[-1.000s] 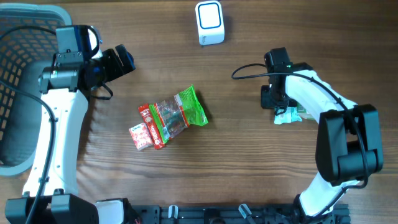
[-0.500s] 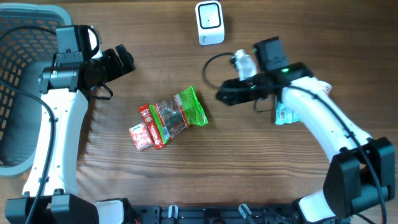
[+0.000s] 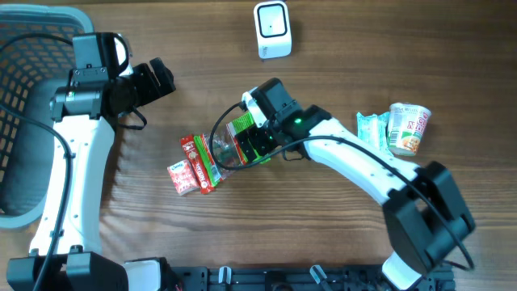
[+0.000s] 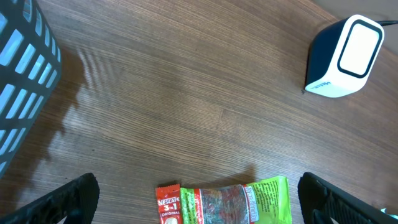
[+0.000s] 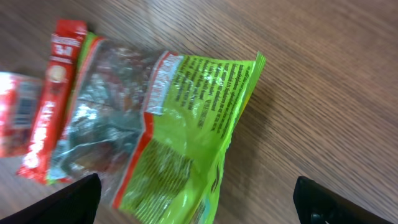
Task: Scan the item barcode
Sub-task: 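Reach the right gripper to the green-and-red snack bag, then close the right gripper on the green-and-red snack bag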
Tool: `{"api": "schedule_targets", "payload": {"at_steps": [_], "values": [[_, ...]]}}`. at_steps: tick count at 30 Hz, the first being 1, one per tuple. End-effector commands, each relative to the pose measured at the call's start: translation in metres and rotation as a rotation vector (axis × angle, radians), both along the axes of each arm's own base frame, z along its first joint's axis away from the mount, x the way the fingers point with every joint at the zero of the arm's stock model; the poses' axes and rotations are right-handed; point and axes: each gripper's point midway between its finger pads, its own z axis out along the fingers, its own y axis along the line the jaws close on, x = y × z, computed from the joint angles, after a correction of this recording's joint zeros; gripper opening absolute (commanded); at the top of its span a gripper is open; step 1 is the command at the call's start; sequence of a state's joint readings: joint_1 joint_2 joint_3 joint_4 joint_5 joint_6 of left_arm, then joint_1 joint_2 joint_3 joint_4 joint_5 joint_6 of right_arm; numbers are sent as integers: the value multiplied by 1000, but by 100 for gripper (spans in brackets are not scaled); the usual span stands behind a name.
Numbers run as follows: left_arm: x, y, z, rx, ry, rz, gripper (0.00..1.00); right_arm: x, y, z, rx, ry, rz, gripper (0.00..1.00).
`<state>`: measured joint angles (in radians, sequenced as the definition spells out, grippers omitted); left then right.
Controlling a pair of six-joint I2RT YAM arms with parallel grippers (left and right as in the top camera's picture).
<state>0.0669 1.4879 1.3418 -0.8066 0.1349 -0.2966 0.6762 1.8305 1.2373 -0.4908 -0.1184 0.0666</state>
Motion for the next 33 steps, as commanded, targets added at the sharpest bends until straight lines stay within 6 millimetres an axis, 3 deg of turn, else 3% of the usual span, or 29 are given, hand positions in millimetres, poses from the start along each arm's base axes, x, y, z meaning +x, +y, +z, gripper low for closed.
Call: {"api": "schedule_targets", "payload": {"at_steps": [1, 2, 4, 7, 12, 14, 17, 20, 22, 24, 25, 28, 31, 33], "values": [[1, 3, 5, 10, -16, -2, 100, 6, -9, -35, -85, 35, -40, 99], [1, 3, 5, 10, -17, -2, 100, 8, -21, -47, -140, 43, -65, 99], [1, 3, 5, 10, -17, -2, 100, 8, -33, -52, -161, 72, -92, 87], [1, 3, 5, 10, -17, -2, 100, 13, -57, -55, -180, 115, -171, 77], [1, 3, 5, 10, -17, -2, 100, 13, -100, -60, -229, 201, -244, 72], [1, 3, 5, 10, -16, -2, 100, 9, -101, -55, -220, 215, -205, 72], [1, 3, 5, 10, -16, -2, 100, 9, -100, -32, -193, 179, -197, 73], [1, 3, 5, 10, -16, -2, 100, 2, -82, 8, -53, 160, -164, 76], [1, 3, 5, 10, -16, -2, 100, -10, -69, 23, 28, 207, -181, 75], [1, 3, 5, 10, -17, -2, 100, -28, -60, 23, 30, 267, -185, 64], [1, 3, 5, 11, -16, -2, 100, -43, -58, 14, -16, 305, -185, 40], [1, 3, 5, 10, -16, -2, 100, -68, -61, -4, -102, 342, -202, 4], [1, 3, 5, 10, -17, -2, 100, -98, -61, -33, -170, 367, -223, 4], [1, 3, 5, 10, -16, -2, 100, -107, -58, -44, -180, 354, -206, 4]]}}
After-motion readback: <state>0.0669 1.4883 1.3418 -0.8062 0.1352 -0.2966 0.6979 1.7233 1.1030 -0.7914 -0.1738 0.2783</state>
